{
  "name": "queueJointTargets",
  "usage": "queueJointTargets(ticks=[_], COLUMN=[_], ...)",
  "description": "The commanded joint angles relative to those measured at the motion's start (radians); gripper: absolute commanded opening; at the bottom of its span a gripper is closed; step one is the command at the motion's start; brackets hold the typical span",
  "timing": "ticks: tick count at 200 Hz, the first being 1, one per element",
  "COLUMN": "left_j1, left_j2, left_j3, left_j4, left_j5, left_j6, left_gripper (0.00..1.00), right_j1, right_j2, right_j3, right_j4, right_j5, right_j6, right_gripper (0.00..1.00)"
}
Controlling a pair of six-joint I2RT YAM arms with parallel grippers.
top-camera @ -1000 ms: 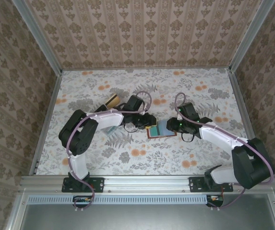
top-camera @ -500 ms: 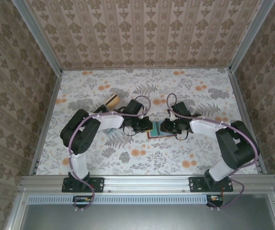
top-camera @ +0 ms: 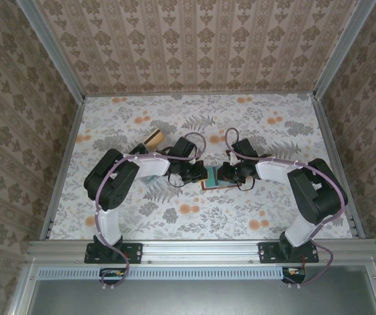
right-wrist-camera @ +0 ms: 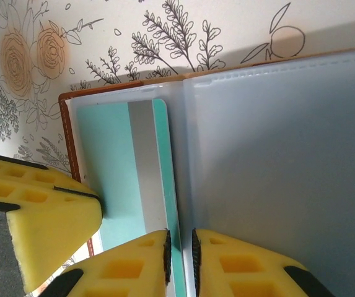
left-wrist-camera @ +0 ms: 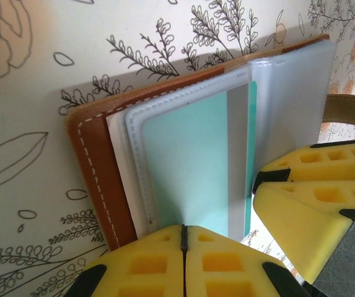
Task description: Take the credit cards out of the card holder
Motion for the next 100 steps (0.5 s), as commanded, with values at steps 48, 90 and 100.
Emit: queueJointTargets(ticks=[48,90,100], left_j1=[-0.002,0.001,0.002], left_j2=[0.029,0.020,0.015], left_j3=[0.005,0.008,0.006], left_j4=[-0.044,-0.060,-0.068], left_j5=[-0.016,-0.020,-0.025], left_j6=[0.018,0.034,0.039], left_gripper=[0.05,0.05,0.05], right_j1=[0.008,0.000,-0.007], right_j2=[0.033,0.007,-0.005], right_j3=[0.027,0.015,0.007], right_j4=[0.018,0.000,-0.003], right_j5=[-0.048,-0.025,-0.016], right_j6=[0.024,0.011,0.009], right_gripper=[0.09,0.00,0.00])
